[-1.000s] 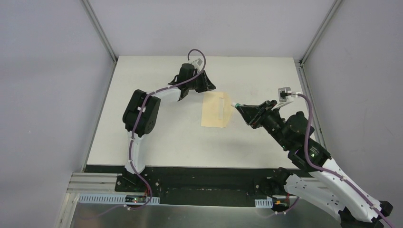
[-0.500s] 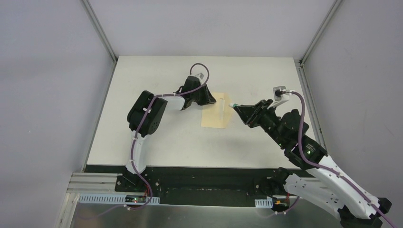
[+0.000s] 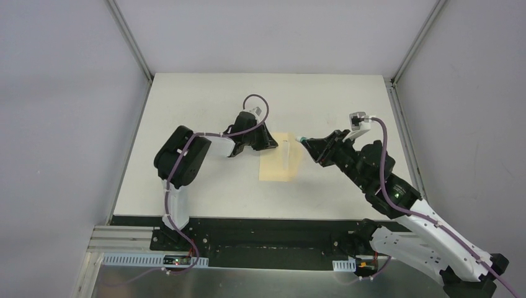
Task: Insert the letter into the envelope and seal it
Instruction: Move the envelope to the center of the board, then paint the envelope at the center of the board.
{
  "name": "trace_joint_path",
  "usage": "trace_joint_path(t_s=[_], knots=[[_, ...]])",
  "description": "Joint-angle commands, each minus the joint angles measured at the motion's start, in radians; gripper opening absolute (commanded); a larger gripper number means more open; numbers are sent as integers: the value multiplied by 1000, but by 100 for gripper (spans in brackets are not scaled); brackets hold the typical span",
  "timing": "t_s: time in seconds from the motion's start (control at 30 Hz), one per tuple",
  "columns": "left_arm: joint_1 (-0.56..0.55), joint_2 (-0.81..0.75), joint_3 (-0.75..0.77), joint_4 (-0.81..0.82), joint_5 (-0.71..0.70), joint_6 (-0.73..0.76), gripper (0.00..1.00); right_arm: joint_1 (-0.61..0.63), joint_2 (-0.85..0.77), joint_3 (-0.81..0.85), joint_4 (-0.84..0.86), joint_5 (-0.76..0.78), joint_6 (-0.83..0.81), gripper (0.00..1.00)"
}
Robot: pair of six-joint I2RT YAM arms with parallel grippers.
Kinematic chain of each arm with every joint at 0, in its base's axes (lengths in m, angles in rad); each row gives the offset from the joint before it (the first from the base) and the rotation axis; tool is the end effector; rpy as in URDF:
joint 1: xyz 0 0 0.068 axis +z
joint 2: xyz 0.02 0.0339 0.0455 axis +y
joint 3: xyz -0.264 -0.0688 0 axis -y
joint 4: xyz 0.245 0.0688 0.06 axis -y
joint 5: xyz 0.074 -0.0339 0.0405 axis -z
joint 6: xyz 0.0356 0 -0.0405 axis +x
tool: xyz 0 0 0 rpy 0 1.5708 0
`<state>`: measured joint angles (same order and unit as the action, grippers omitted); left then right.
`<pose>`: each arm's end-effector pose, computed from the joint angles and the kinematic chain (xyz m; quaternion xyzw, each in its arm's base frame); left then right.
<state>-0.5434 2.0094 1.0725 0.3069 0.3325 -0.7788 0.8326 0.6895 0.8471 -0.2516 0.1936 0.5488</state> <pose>0.3471 -0.2233 0.1272 -0.0287 0.8818 -0.3909 0.2622 0.1109 0.1117 0.3689 -0.0397 0.7379 0.3717 0.5619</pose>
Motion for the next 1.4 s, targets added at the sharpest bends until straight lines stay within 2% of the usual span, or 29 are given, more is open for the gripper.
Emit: trace_joint_path(t_s=[0.0,0.2,0.4,0.5,0.67,0.8,1.07,1.37], knots=[[-23,-64,-102,-17,-11,-10,20,-4,19,-10,33,-24,6,3],[-42,-165,-235,18,-19,-45,19,-4,42,-17,40,-34,15,3],[-44,-262,-237,-9,1,-40,19,-5,68,-26,46,-42,25,3],[-42,-317,-211,-44,15,-35,22,-4,86,-19,30,-35,28,3],[-25,-434,-192,-162,-3,-14,33,-4,163,16,-17,-33,26,3],[8,-495,-221,-229,-13,-8,37,-23,269,58,-56,-53,16,3],[49,-468,-295,-135,71,-80,30,-127,563,233,-157,-182,-28,1],[49,-405,-333,-6,105,-182,27,-133,944,514,-380,-182,-67,0]])
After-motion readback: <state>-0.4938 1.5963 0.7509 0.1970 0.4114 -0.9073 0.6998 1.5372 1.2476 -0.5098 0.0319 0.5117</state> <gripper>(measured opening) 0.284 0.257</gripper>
